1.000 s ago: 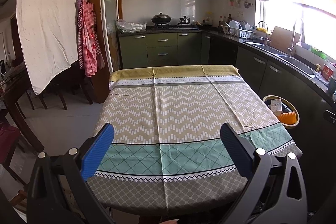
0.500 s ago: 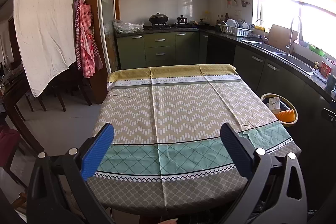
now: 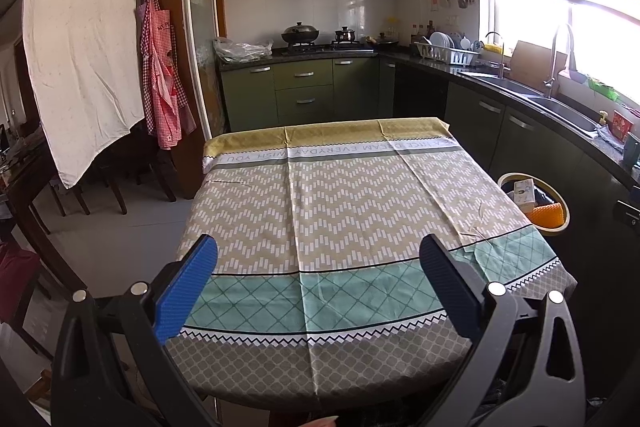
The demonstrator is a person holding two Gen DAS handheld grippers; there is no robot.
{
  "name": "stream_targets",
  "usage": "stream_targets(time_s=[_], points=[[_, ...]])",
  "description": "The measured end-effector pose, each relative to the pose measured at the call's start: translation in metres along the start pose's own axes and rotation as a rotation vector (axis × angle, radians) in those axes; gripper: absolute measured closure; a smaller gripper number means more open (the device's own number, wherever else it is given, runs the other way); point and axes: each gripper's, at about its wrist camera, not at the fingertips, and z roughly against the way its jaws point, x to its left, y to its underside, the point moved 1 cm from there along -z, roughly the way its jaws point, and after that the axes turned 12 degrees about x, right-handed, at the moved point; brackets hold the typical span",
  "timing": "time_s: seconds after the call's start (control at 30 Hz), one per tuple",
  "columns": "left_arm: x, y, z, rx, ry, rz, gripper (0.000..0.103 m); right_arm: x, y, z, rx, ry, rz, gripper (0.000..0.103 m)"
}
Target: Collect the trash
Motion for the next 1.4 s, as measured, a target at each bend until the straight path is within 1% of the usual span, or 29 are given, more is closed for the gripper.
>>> stream_targets(time_s=[1.4], points=[[-0.0084,0.0029,-0.0039,0.026,0.027,-0.022,0.007,0.0002,0.0028,-0.0070,0.016,-0.002,0.007,0.005]])
